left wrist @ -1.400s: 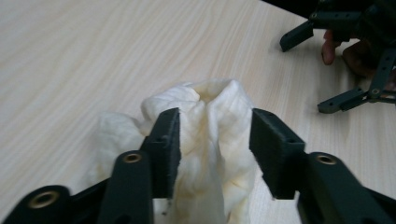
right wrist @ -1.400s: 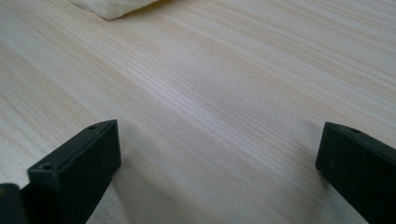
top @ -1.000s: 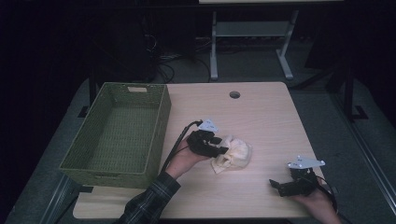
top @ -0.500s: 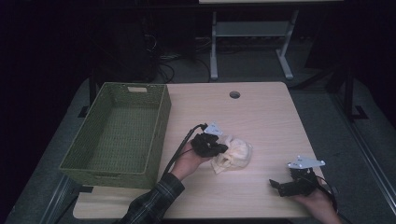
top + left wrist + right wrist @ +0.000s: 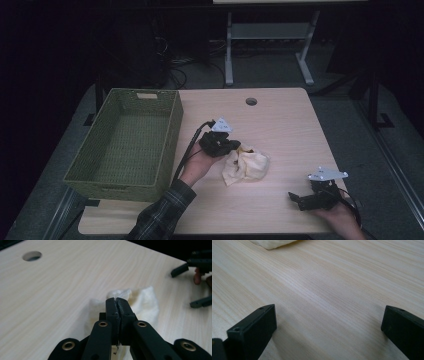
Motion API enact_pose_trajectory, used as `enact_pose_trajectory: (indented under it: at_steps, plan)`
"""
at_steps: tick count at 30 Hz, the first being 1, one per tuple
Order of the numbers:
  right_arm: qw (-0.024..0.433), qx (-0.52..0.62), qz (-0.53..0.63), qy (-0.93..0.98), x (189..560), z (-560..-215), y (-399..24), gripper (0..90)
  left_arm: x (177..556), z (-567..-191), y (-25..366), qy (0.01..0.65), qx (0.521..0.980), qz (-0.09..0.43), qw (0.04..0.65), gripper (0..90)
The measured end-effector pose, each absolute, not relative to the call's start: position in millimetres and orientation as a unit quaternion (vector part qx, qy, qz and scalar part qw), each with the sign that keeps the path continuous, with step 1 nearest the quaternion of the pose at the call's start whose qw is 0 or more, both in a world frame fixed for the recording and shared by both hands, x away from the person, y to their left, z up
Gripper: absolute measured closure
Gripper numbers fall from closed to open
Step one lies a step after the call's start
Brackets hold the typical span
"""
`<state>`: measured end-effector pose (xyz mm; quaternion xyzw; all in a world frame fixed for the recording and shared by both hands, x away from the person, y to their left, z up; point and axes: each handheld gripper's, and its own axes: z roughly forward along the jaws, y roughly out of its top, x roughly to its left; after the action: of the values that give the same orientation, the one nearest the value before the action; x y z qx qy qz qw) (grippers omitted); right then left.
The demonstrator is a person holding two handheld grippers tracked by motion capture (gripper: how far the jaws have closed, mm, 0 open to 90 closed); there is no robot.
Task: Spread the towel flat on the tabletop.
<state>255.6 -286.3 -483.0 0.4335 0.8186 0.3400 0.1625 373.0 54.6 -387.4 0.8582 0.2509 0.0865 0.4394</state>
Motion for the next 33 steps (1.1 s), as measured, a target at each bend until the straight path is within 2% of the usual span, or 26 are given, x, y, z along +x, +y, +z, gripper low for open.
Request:
enact_pose_trajectory:
  at_steps: [9,18,25,33]
  plan:
    - [0.162,0.434,0.340,0.819,255.6,-483.0,-286.3,0.0,391.4,-386.3,69.3,0.303,0.841,0.129,0.430,88.0]
    - [0.162,0.434,0.340,0.819,255.6,-483.0,-286.3,0.0,405.7,-403.4,88.7,0.361,0.832,0.163,0.388,87.4]
    - [0.163,0.433,0.340,0.819,255.7,-483.0,-286.4,0.0,401.7,-400.6,80.7,0.328,0.838,0.160,0.405,67.0]
    - [0.162,0.433,0.340,0.819,255.6,-483.0,-286.4,0.0,399.5,-402.8,50.6,0.288,0.855,0.122,0.413,60.1]
